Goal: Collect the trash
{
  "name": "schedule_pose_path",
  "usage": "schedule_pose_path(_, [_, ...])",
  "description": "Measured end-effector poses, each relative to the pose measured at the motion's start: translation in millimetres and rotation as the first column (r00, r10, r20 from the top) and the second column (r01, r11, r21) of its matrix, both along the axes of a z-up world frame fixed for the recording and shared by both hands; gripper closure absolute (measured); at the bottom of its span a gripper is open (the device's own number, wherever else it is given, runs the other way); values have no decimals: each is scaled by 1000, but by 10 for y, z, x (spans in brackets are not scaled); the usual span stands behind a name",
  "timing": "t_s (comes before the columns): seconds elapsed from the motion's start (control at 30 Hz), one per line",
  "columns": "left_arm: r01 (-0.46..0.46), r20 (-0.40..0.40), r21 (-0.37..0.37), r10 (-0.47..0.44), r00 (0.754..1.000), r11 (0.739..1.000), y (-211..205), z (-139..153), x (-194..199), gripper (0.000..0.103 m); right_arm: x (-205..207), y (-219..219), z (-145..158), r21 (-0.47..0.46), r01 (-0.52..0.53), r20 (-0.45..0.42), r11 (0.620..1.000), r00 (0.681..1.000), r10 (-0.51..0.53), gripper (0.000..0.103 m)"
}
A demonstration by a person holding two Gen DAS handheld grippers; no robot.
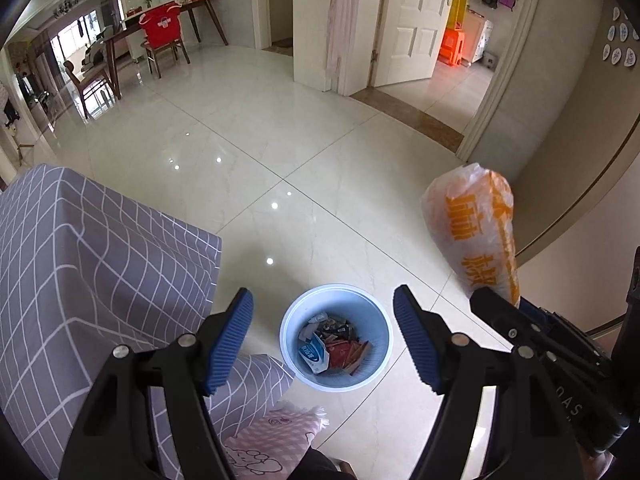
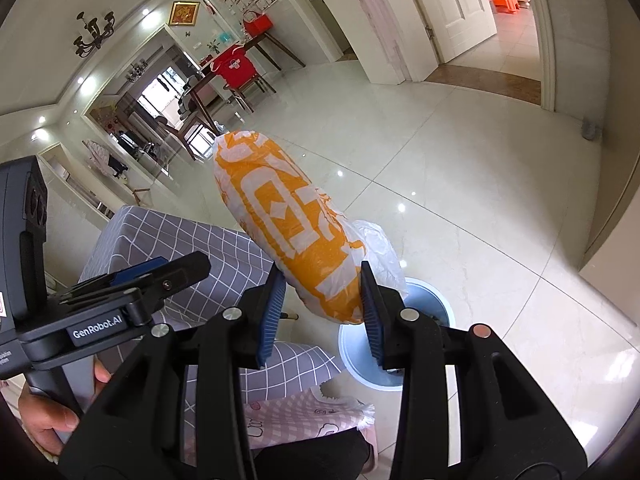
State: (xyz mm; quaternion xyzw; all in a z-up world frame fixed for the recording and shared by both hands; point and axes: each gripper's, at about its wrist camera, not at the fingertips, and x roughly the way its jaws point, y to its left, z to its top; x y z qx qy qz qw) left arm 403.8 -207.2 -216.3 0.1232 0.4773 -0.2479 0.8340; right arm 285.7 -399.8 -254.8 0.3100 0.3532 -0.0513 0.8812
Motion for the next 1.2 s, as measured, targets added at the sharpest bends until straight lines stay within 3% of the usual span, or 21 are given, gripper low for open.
schedule_pose_path(0.27, [-38, -4, -10, 38, 999, 999, 124, 23, 40, 31, 57, 19, 23, -2, -9, 5, 1000, 1000, 9, 63])
schedule_pose_path(0.33, [-46, 0, -9, 46, 999, 999, 142, 35, 30, 27, 85, 24, 9, 7, -9, 0, 1000, 1000, 9, 56])
schedule_pose_path(0.4, [-45, -8, -7, 45, 999, 999, 166, 37, 32, 27, 134, 19, -63, 23, 4, -43, 1000, 999, -3, 36])
schedule_pose_path(0.5, [-49, -29, 2, 49, 998, 999, 198, 38, 24, 27, 156, -2, -160, 76, 3, -65, 997, 998, 2, 36])
schedule_pose_path(0.67, [-62, -19, -5, 62, 998, 998, 295, 122, -59, 27, 116, 69, -171, 78, -10, -75, 997, 997, 16, 36])
schedule_pose_path(0.97, [-112, 88, -25, 114, 990, 993, 596, 584, -382, 23, -125, 283, 325, 5, -42, 2, 999, 999, 42, 35])
schedule_pose_path(1.2, [-172, 226, -47, 178, 958, 984, 921, 1132, -874, 16, -513, 585, 941, -92, -79, 127, 993, 988, 91, 32])
